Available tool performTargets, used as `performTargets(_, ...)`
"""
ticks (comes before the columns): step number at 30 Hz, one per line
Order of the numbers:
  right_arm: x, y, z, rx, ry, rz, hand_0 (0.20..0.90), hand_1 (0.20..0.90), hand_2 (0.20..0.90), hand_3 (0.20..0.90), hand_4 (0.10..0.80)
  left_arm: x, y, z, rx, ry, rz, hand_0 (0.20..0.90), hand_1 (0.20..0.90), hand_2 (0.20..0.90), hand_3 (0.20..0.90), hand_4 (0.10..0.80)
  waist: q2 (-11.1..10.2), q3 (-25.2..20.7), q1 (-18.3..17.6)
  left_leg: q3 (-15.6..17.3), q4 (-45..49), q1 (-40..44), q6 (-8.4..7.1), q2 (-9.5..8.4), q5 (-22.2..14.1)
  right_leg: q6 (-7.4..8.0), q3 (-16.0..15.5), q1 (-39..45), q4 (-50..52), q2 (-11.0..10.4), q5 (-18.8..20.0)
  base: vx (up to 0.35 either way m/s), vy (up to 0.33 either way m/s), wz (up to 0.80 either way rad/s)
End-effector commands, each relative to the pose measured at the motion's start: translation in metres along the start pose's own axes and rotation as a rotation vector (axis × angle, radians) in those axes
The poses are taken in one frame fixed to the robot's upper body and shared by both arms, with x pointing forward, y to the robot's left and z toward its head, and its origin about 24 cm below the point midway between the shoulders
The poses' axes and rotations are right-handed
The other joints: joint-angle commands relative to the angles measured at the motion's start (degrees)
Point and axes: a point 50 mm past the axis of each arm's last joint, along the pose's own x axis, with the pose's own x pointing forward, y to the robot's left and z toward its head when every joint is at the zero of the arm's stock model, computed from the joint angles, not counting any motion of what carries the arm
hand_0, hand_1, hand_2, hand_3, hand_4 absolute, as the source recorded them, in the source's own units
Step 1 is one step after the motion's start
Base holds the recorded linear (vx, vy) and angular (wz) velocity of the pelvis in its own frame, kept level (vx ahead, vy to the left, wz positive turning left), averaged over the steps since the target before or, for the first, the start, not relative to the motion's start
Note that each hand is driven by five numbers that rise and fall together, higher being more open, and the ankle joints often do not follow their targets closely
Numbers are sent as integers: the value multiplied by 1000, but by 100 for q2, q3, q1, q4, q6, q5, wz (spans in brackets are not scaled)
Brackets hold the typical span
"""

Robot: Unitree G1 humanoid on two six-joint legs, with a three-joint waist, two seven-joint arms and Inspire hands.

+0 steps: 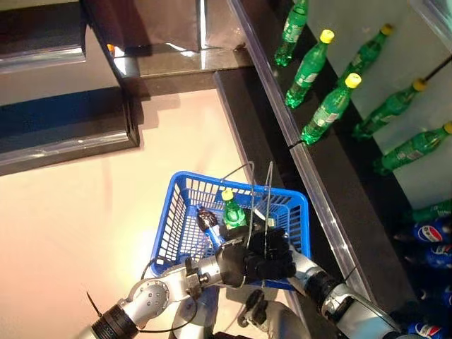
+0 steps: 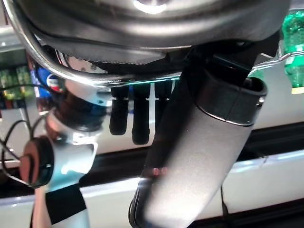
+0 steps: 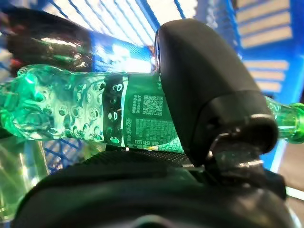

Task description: Pick up the drink and place into the basket.

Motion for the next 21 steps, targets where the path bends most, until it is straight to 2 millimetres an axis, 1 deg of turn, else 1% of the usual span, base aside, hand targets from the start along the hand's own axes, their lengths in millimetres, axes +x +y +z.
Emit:
performTargets(1,4,69,44,149,-166,392,300,300,300,200,100,33,-138,11,-7,-62,-918,300,300,300,200,100,-24,-383,120,-145,810,-99,36,16,-659,680,294,-43,-919,-216,1712,69,-58,0)
performTargets(3,3,71,43,133,-171,406,300,300,300,200,100,32,-138,10,-14,-55,-913,300,300,300,200,100,-28,-400,149,-164,783,-60,30,18,-656,680,275,-8,-933,-210,1710,58,-35,6)
performTargets(7,2,76,33,-2,-149,380,300,300,300,200,100,29,-137,8,-40,-40,-908,300,300,300,200,100,-30,-450,215,-193,720,47,24,35,-644,692,250,73,-949,-197,1707,74,-20,10)
performTargets(10,6,78,35,-84,-140,328,300,300,300,200,100,30,-136,5,-64,-32,-906,300,300,300,200,100,-32,-473,249,-221,649,154,26,46,-632,700,247,147,-980,-169,1709,60,-20,2)
performTargets(13,8,81,34,-130,-119,307,300,300,300,200,100,31,-135,2,-79,-26,-908,300,300,300,200,100,-24,-490,275,-232,611,219,24,51,-619,704,251,198,-1003,-156,1717,59,-11,1)
performTargets(15,9,83,32,-125,-102,291,300,300,300,200,100,32,-135,-1,-90,-20,-911,300,300,300,200,100,-13,-506,294,-243,580,276,19,58,-609,713,251,244,-1023,-149,1723,66,-9,1)
performTargets(16,9,84,32,-122,-99,286,399,399,399,315,215,32,-135,-2,-92,-19,-910,300,300,300,200,100,-11,-510,298,-246,575,288,19,57,-609,713,254,255,-1028,-145,1723,70,-8,4)
performTargets(17,10,84,31,-115,-95,284,467,467,467,395,295,33,-135,-3,-96,-18,-910,300,300,300,200,100,-7,-519,306,-251,564,314,16,63,-608,714,253,282,-1042,-141,1724,49,-3,5)
performTargets(19,10,84,29,-98,-89,266,575,575,575,521,421,34,-135,-4,-108,-16,-908,300,300,300,200,100,0,-536,321,-266,541,361,8,65,-605,719,252,331,-1068,-128,1726,78,-3,3)
performTargets(20,11,82,27,-81,-81,237,900,900,900,900,800,34,-136,-5,-120,-13,-908,300,300,300,200,100,15,-552,335,-280,518,408,3,70,-597,725,247,364,-1077,-122,1734,93,-3,0)
performTargets(21,12,81,26,-73,-79,224,900,900,900,900,800,34,-136,-5,-124,-12,-909,300,300,300,200,100,19,-561,343,-285,506,429,0,74,-598,730,244,384,-1089,-119,1735,92,-6,0)
